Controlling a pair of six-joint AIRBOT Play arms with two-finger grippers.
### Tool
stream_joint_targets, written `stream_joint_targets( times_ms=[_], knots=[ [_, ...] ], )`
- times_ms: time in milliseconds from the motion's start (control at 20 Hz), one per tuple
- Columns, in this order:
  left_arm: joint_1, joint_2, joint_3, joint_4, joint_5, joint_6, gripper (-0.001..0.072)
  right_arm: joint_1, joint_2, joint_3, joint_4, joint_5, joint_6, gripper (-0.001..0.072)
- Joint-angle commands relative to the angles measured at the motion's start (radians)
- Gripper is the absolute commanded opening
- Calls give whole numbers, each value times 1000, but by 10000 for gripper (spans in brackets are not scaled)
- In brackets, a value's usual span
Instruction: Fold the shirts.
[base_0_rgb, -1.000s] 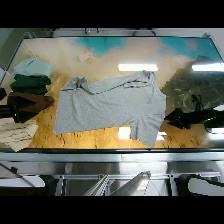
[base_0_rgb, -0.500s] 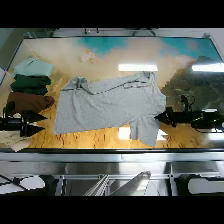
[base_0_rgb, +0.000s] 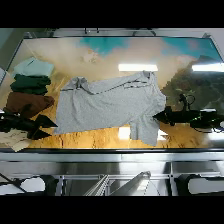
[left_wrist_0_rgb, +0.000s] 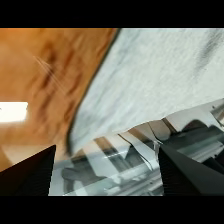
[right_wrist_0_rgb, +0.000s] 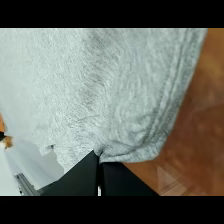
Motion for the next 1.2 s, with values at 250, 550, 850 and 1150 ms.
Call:
stream_joint_targets(
  times_ms=[250,550,850,1150],
  knots=[
    [-143,-121,0,-278,22,140,136,-2,0,1,19,51,-30,18],
    [-34,-118,-1,-278,-108,154,17,-2,5,1,20,66,-32,18],
    [8,-5,-1,-288,-93,200,21,-2,89,2,22,94,-32,18],
    [37,363,64,-837,-306,356,20,-76,599,141,371,291,-89,18]
  ],
)
